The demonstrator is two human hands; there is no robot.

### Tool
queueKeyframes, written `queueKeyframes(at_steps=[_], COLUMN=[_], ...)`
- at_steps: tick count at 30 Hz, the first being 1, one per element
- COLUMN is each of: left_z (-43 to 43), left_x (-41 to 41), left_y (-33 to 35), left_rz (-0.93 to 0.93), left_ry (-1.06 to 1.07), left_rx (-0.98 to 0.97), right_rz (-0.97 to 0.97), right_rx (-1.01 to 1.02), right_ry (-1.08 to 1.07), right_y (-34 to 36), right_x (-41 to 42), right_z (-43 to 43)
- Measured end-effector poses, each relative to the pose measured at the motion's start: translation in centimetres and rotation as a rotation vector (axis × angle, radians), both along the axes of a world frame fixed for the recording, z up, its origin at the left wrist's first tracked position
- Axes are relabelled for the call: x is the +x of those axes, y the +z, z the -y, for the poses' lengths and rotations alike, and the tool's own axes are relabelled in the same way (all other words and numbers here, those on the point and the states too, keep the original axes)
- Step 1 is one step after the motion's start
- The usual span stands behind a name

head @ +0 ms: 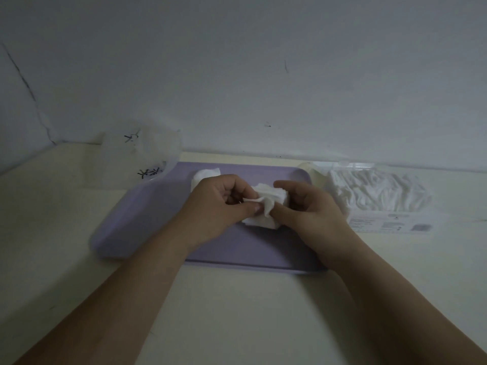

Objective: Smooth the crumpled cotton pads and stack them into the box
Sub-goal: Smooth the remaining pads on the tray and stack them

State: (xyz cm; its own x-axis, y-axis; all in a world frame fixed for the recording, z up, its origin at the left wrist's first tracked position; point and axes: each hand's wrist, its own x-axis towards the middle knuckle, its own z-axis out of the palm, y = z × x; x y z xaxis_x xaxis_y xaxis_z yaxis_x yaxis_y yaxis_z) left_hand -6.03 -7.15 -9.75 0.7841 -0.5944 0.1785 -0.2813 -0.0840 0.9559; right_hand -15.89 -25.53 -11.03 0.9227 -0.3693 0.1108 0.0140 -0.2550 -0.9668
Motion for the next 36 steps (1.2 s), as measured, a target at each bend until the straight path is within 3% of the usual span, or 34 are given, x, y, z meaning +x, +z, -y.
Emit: queueKeyframes(at_steps=[4, 8, 12, 19, 24, 29, 36], left_z=[-0.1, 0.1, -0.3, -0.7, -0.6, -0.5, 0.9], left_x=[-0.2, -0.1, 0.2, -0.2, -0.2, 0.0, -1.9], left_y=[0.1, -0.1, 0.0, -0.2, -0.2, -0.4, -0.1], left_rz=[0.009, 0.055, 0.096, 0.068, 0.057, 0.114, 0.084], left_ry=[0.010, 0.069, 0.091, -0.097, -0.044, -0.086, -0.079], left_rx=[0.001, 0.015, 0.074, 0.125, 0.132, 0.208, 0.218], right_rz=[-0.010, -0.030, 0.021, -0.022, -0.041, -0.084, -0.117], right_rx=[0.082, -0.116, -0.106, -0.092, -0.368, -0.480, -0.249], right_ry=[0.087, 0.062, 0.032, 0.195, 0.172, 0.178, 0.207], right_y=[0.3, 0.3, 0.1, 0.6, 0.6, 0.5, 0.6], right_x=[-0.3, -0.6, -0.4, -0.8, -1.3, -1.1, -0.6], right_z=[0.1, -0.5, -0.2, -0.2, -0.3, -0.9, -2.2])
